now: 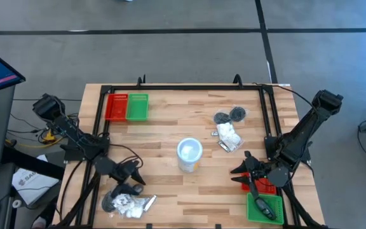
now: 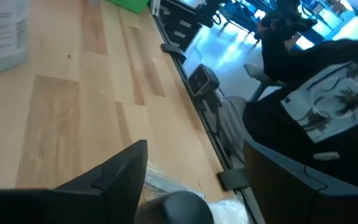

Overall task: Pick & Place Travel size toiletries
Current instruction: Put the gray deodorant bottle into the bottom green basket

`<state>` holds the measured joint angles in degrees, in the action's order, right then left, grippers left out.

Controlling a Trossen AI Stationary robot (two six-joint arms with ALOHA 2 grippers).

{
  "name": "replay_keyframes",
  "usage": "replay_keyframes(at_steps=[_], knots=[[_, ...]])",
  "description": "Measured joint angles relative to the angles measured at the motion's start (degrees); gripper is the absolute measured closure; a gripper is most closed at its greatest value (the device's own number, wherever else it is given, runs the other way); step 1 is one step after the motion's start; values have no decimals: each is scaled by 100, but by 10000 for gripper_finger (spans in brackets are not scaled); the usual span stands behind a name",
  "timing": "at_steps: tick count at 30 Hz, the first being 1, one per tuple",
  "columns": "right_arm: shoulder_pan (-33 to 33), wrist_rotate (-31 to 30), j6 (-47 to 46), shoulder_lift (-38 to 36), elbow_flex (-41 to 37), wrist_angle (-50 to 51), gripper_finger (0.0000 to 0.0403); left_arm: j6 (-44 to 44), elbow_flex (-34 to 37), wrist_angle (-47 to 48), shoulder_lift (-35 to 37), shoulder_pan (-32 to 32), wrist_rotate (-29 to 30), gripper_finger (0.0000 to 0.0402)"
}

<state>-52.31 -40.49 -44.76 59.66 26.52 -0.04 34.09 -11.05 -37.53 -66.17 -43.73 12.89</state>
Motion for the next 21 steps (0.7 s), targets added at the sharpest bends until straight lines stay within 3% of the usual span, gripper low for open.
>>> replay_keyframes(at_steps=[6, 21], knots=[[0, 0, 17, 0, 0, -1, 275, -387, 0, 23, 0, -28, 94, 159], [4, 0, -19, 0, 0, -1, 275, -187, 0, 274, -2, -161, 109, 170]])
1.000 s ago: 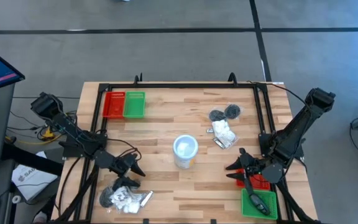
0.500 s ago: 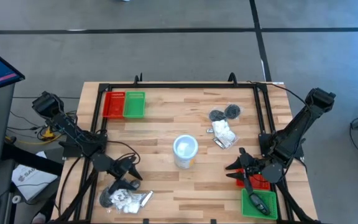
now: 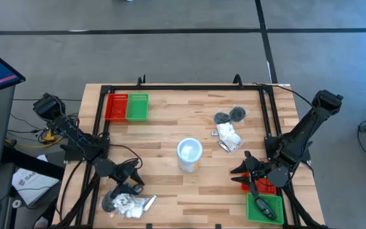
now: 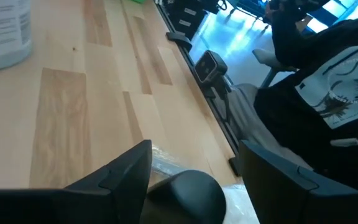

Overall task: Pick & Place Travel size toiletries
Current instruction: Put the gray deodorant bottle into the bottom green basket

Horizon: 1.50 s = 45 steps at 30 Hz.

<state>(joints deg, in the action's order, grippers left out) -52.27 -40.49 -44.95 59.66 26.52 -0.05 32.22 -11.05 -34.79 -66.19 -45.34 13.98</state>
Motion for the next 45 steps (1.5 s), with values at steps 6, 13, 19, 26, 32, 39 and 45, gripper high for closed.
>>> replay_keyframes(at_steps=[6, 13, 19, 26, 32, 39, 45], knots=[[0, -1, -4, 0, 0, 0, 275, -23, -2, 0, -323, -192, 387, 170], [5, -1, -4, 0, 0, 0, 275, 594, -9, -140, -1111, -195, 412, 170], [107, -2, 26, 0, 0, -1, 275, 699, -11, -291, -1449, -195, 402, 170], [188, -2, 55, 0, 0, 0, 275, 724, -15, -305, -1796, -195, 554, 182], [186, 0, 154, 0, 0, 1, 275, 716, -20, -313, -1834, -195, 832, 216], [180, 11, 206, 0, 0, 2, 275, 724, -17, -388, -1834, -195, 1295, 216], [179, 13, 206, 0, 0, 2, 275, 966, -22, -782, -1832, -184, 1599, 216]])
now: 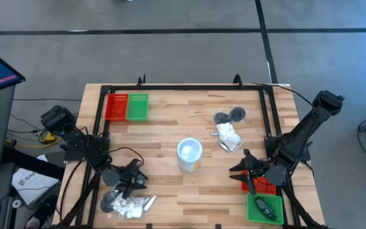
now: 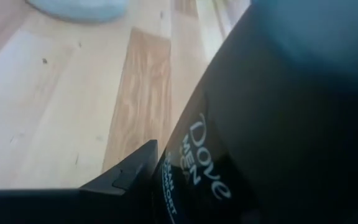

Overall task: Pick & Place Travel size toiletries
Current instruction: Put the gray deodorant bottle into the bottom green basket

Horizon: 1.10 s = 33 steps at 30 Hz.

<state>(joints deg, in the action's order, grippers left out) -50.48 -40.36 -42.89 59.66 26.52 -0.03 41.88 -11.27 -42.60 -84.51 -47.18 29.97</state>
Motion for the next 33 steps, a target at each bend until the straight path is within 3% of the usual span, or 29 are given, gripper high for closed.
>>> replay_keyframes(at_steps=[8, 16, 23, 33], knots=[[127, 2, 0, 0, 0, 0, 275, 342, -124, -434, 108, 293, 169, 216], [274, 2, 0, 0, 0, -4, 275, -714, -914, -402, 188, 779, -162, 216], [420, -1, 297, 0, -2, -231, 275, -1159, -1646, 60, 192, 1239, -492, 216], [690, -2, 1589, 0, -2, -1333, 275, -1567, -2776, 1306, 195, 1552, -631, 216]])
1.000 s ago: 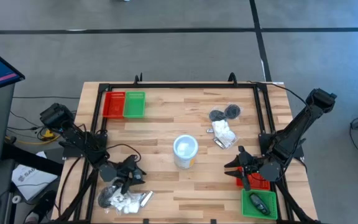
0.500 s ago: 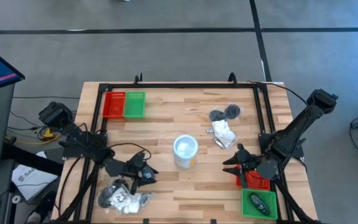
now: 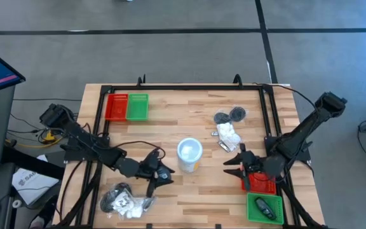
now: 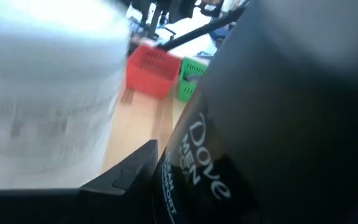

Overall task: Pick & Place Travel size toiletries
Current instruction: Put the gray deodorant bottle into the bottom green basket

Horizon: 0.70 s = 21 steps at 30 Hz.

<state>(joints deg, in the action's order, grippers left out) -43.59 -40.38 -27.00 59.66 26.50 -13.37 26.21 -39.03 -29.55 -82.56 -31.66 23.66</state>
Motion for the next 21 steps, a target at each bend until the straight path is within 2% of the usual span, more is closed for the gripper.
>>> replay_keyframes(at_steps=[10, 18, 21], knots=[[250, 2, 1376, 0, 0, -1337, 275, -972, -1060, 872, 0, 200, -2, 217], [586, 4, 2576, 0, 0, -2366, 275, -1529, -1300, 908, 0, 830, -13, 217], [789, 23, 2885, -1, 1, -2642, 275, -1528, -1300, 906, 0, 1103, -333, 217]])
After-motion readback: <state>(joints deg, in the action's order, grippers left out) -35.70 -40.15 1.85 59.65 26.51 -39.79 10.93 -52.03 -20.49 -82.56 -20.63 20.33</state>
